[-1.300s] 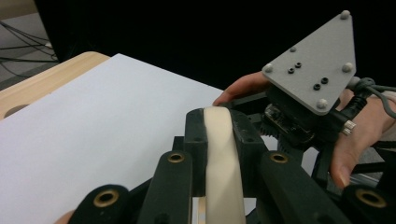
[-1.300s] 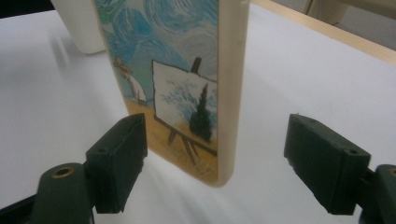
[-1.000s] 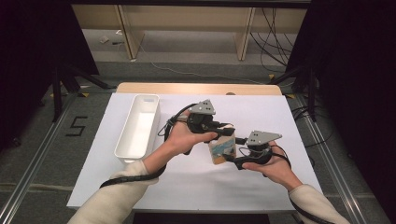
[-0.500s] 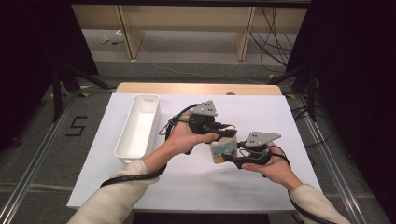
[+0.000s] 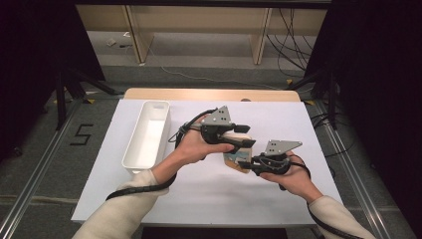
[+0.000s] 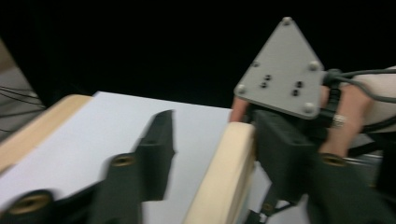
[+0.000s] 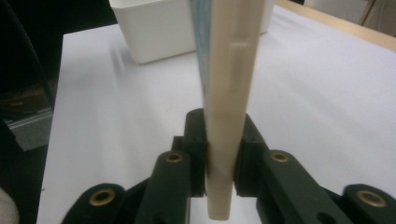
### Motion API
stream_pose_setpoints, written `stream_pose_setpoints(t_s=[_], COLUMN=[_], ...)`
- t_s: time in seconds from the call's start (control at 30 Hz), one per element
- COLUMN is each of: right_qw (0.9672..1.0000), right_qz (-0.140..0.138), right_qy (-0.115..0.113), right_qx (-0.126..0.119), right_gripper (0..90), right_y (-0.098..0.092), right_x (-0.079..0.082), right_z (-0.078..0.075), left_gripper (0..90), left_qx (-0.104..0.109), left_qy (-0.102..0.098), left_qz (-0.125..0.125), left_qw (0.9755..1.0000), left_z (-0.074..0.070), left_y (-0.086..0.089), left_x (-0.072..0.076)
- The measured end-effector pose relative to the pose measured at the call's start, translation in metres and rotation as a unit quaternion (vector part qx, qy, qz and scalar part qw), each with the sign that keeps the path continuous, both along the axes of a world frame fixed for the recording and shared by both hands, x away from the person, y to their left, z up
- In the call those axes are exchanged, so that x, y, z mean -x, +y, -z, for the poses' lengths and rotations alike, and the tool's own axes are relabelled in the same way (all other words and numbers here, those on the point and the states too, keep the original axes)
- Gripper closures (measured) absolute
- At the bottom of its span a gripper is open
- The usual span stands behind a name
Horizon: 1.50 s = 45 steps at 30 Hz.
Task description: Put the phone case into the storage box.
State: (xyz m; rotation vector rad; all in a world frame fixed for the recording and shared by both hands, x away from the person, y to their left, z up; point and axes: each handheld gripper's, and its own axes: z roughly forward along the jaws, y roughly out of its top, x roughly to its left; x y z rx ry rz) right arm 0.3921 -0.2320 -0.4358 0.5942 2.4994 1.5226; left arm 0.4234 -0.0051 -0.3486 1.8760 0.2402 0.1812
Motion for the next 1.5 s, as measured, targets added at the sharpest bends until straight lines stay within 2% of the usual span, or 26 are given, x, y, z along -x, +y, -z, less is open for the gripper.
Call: stream_pose_setpoints(t_s=[0.1, 0.17, 0.27, 0.33, 0.53, 0.63, 1.03, 1.33, 1.5], right_qw=[1.0, 1.0, 0.9999, 0.9997, 0.9991, 0.9987, 0.9965, 0.9952, 0.9944], right_qz=[0.006, 0.008, 0.015, 0.022, 0.041, 0.05, 0.082, 0.097, 0.105], right_qy=[-0.001, 0.002, 0.004, 0.001, 0.005, 0.003, -0.003, -0.004, -0.006], right_qx=[-0.001, 0.0, 0.003, 0.006, 0.008, 0.009, 0.011, 0.012, 0.013], right_gripper=[80.2, 80.3, 80.3, 80.3, 80.4, 80.4, 80.4, 80.4, 80.4], right_y=[0.001, 0.001, 0.001, 0.001, 0.0, 0.0, 0.007, 0.014, 0.018], right_x=[0.0, 0.0, -0.001, -0.001, -0.002, -0.003, -0.007, -0.009, -0.012], right_z=[-0.001, -0.001, -0.001, -0.001, -0.002, -0.002, -0.003, -0.002, -0.001], left_gripper=[30.6, 24.5, 25.0, 24.9, 3.8, 0.0, 0.0, 0.0, 0.0], left_qx=[-0.004, 0.005, 0.01, 0.014, 0.019, 0.024, 0.037, 0.049, 0.05], left_qy=[-0.017, -0.022, -0.024, -0.021, 0.0, 0.007, 0.014, 0.018, 0.018], left_qz=[-0.02, -0.035, -0.041, -0.048, -0.089, -0.106, -0.146, -0.165, -0.17], left_qw=[0.9997, 0.9991, 0.9988, 0.9985, 0.9958, 0.9941, 0.9886, 0.9849, 0.984], left_z=[-0.002, -0.003, -0.005, -0.005, 0.001, 0.005, 0.018, 0.02, 0.022], left_y=[0.0, 0.002, 0.007, 0.01, 0.022, 0.028, 0.044, 0.044, 0.042], left_x=[0.001, 0.002, 0.001, 0.002, 0.006, 0.007, 0.016, 0.018, 0.017])
